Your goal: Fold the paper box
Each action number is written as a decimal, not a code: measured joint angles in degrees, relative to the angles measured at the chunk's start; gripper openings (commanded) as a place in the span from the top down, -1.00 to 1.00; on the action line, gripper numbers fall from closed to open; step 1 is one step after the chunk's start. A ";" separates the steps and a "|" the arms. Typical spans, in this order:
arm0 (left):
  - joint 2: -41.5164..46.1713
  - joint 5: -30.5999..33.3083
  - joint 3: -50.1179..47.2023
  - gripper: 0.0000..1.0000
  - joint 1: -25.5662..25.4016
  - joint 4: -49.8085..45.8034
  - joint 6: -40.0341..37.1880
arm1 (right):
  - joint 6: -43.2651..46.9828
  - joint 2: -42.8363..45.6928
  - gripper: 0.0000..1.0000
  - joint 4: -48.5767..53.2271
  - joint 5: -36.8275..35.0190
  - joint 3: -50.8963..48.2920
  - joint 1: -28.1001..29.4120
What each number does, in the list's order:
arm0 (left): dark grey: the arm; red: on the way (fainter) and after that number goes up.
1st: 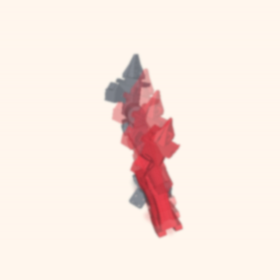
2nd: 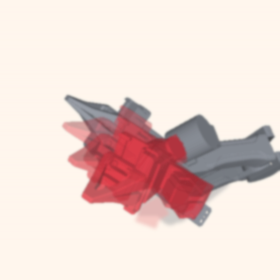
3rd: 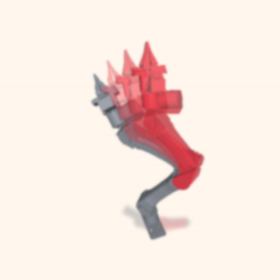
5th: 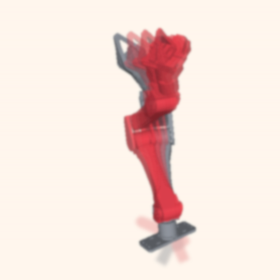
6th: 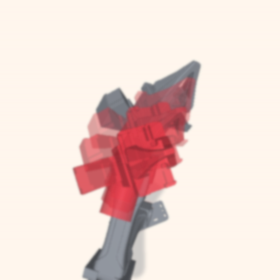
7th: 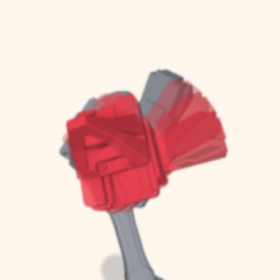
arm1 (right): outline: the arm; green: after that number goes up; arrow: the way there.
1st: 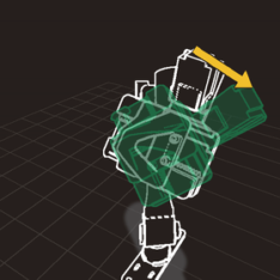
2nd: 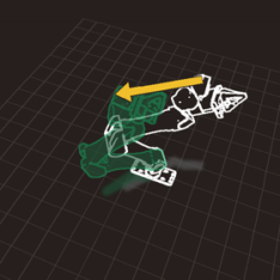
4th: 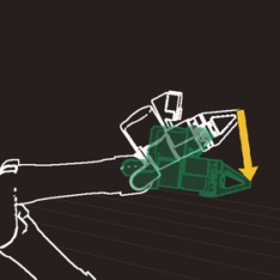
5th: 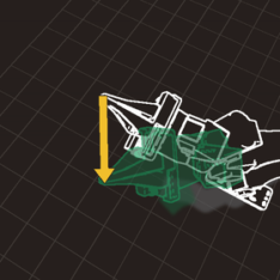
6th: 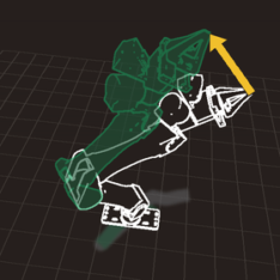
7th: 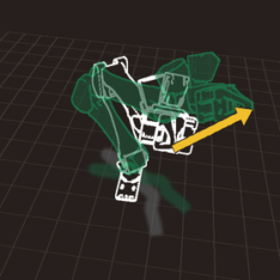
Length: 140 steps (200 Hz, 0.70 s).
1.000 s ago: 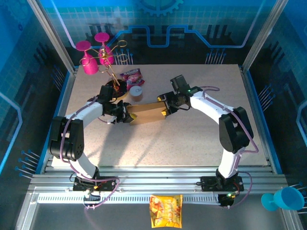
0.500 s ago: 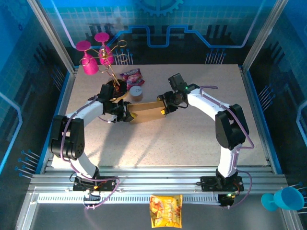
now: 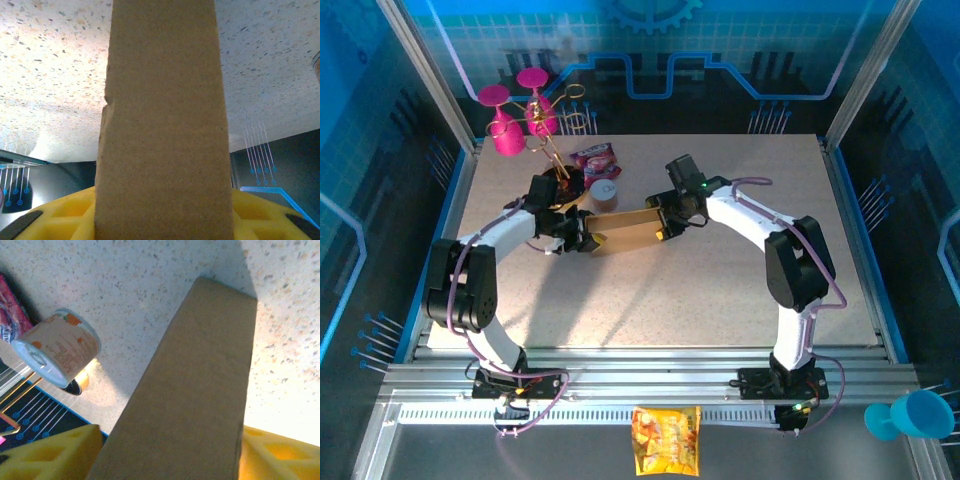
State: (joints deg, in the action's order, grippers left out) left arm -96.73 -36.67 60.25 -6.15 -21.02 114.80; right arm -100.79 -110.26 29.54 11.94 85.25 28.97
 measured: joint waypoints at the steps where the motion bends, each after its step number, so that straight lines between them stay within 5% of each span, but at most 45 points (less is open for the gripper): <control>1: 0.00 0.00 0.00 1.00 0.00 0.02 0.00 | 0.24 0.00 -0.51 -0.09 -0.02 -0.11 0.00; 106: -0.42 -0.09 0.00 1.00 0.33 0.57 0.00 | 5.35 7.91 -0.61 -8.07 8.09 -6.14 -5.77; 140: -0.42 -0.09 0.04 1.00 0.35 0.52 0.00 | 8.00 13.57 -0.30 -9.42 7.26 -9.68 -6.19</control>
State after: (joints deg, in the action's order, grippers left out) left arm -97.14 -36.75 60.29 -5.80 -20.49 114.80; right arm -92.79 -96.68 20.12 19.20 75.57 22.79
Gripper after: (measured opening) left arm 0.416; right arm 0.725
